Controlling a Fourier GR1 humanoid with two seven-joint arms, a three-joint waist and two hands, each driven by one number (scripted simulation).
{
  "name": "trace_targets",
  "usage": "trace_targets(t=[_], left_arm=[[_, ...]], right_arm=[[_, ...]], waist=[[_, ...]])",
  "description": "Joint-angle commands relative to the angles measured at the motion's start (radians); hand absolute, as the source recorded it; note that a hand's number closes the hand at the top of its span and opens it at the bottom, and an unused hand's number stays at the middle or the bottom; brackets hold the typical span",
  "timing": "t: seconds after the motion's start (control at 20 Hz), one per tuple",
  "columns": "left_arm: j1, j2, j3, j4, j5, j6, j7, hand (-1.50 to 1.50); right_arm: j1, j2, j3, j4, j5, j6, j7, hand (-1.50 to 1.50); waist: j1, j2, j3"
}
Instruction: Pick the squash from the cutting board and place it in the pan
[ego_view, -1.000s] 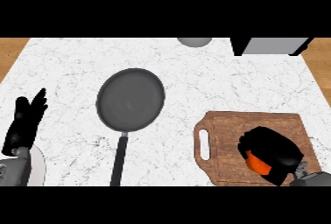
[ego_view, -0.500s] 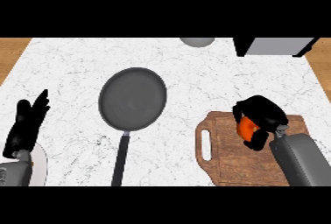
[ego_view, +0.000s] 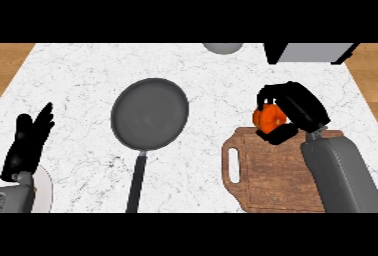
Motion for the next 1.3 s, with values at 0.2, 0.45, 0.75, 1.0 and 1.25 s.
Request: trace_targets(t=[0.2, 0.45, 0.75, 1.0, 1.25], left_arm=[[-0.024, 0.005, 0.021, 0.047, -0.012, -0.006, -0.026, 0.00], [-0.008, -0.022, -0.010, -0.024, -0.024, -0.001, 0.018, 0.00], [-0.051, -0.023, -0.018, -0.004, -0.035, -0.003, 0.038, 0.00], [-0.026, -0.050, -0.027, 0.007, -0.042, 0.002, -0.012, 0.00], [-0.039, -0.006, -0.001, -0.001, -0.007, -0.052, 0.001, 0.00]], right_arm=[[-0.047, 0.115, 0.026, -0.136, -0.071, 0.052, 0.083, 1.50], [-0.201, 0.213, 0.086, -0.002, -0.094, 0.004, 0.224, 1.50], [-0.388, 0.216, 0.131, 0.302, -0.294, -0.152, 0.299, 1.50], [-0.544, 0.217, 0.224, 0.528, -0.446, -0.262, 0.326, 1.50], [-0.583, 0.217, 0.351, 0.705, -0.563, -0.396, 0.295, 1.50]], waist=[[-0.002, 0.001, -0.001], [0.009, 0.003, -0.001], [0.036, 0.011, 0.000], [0.047, 0.012, -0.001], [0.086, 0.020, -0.001]])
